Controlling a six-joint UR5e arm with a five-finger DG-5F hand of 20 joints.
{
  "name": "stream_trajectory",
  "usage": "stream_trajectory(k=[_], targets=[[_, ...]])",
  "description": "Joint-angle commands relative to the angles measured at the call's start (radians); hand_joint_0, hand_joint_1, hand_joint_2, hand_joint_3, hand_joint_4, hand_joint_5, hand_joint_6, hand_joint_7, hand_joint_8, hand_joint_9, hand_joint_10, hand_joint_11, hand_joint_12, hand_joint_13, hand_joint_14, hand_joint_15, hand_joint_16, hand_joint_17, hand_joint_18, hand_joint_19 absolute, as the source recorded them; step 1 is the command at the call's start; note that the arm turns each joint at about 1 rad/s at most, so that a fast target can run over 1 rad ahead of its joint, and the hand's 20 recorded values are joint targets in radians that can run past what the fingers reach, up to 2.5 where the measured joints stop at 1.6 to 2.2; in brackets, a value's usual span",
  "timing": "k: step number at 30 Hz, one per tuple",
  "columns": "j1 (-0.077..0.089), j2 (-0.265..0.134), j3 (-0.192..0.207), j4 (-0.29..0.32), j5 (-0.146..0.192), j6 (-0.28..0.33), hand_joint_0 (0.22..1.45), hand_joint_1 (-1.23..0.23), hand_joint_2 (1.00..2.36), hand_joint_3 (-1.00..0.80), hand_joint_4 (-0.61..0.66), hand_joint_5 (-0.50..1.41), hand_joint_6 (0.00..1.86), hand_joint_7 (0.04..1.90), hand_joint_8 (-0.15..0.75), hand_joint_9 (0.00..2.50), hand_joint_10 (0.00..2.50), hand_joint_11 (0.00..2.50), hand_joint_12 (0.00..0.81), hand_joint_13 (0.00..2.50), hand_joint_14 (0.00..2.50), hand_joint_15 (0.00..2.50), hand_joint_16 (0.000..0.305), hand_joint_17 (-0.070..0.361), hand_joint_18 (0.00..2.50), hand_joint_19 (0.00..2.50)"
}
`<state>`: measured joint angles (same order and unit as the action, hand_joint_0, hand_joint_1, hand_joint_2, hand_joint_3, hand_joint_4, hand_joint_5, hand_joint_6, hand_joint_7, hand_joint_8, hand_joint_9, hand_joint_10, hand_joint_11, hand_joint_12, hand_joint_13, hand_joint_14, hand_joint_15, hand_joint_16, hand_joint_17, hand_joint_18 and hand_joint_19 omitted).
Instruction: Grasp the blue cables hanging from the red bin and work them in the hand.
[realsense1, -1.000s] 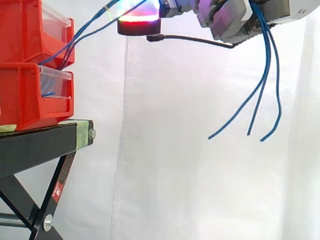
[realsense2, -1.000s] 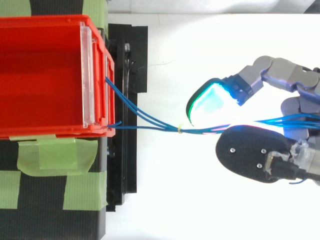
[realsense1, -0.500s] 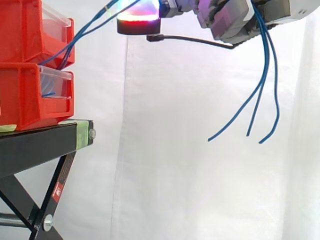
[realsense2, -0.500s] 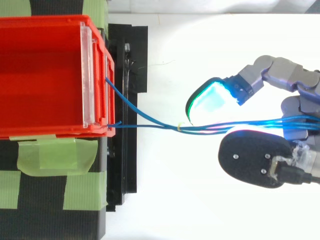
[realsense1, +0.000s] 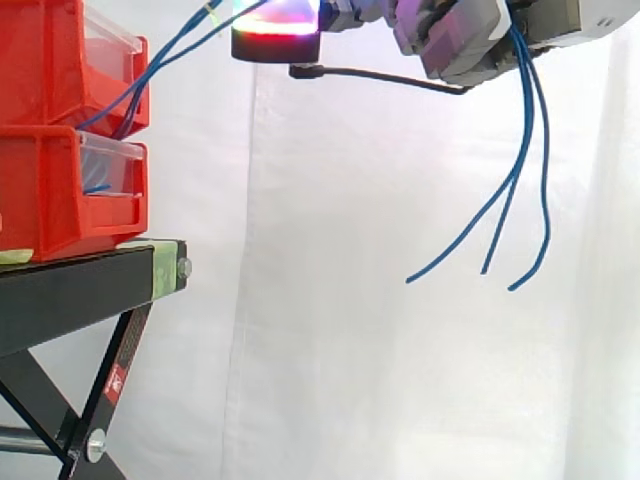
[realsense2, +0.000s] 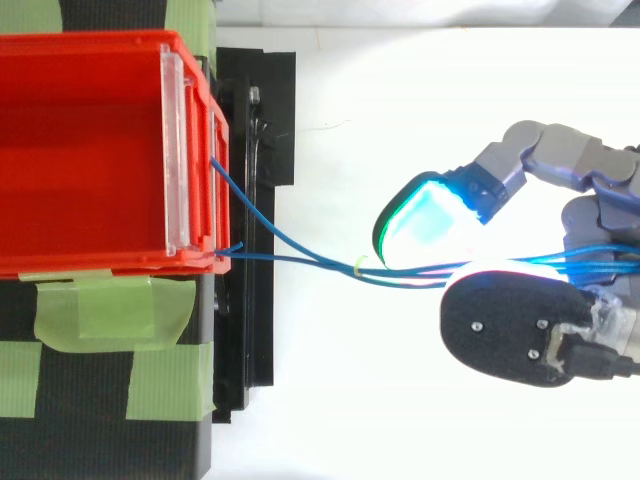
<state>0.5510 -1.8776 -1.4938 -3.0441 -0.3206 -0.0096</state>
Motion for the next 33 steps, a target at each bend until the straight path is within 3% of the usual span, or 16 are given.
stream_trajectory(k=[1,11,18,25,30,33], targets=[[0.001,0.0,0.0,0.001,0.0,-0.001,1.0,-0.61,1.03,-0.27,0.36,0.39,0.01,1.26,0.469,0.82,2.5,2.5,0.455,1.05,2.5,1.35,0.052,0.118,1.63,1.25],[0.003,0.0,0.0,0.007,0.0,-0.007,0.99,-0.61,1.03,0.01,0.34,0.33,0.01,1.21,0.459,0.76,2.5,2.5,0.475,1.02,2.5,1.36,0.056,0.126,1.58,1.17],[0.001,0.0,0.0,0.008,0.0,-0.007,0.99,-0.63,1.02,0.08,0.36,0.31,0.01,1.19,0.481,0.73,2.5,2.5,0.482,1.01,2.5,1.34,0.061,0.136,1.57,1.09],[0.003,0.0,0.0,0.007,0.0,-0.006,1.04,-0.64,1.0,0.35,0.36,0.3,0.01,1.18,0.494,0.65,2.5,2.5,0.497,0.99,2.5,1.28,0.065,0.146,1.51,0.88],[0.001,0.0,0.0,0.007,0.0,-0.006,1.03,-0.62,1.14,0.35,0.36,0.29,0.01,1.18,0.489,0.62,2.5,2.5,0.5,0.96,2.5,1.26,0.064,0.144,1.43,0.79],[0.001,0.0,0.0,0.007,0.0,-0.007,1.04,-0.62,1.15,0.37,0.35,0.29,0.01,1.17,0.488,0.61,2.5,2.5,0.496,0.95,2.5,1.26,0.062,0.139,1.39,0.75]])
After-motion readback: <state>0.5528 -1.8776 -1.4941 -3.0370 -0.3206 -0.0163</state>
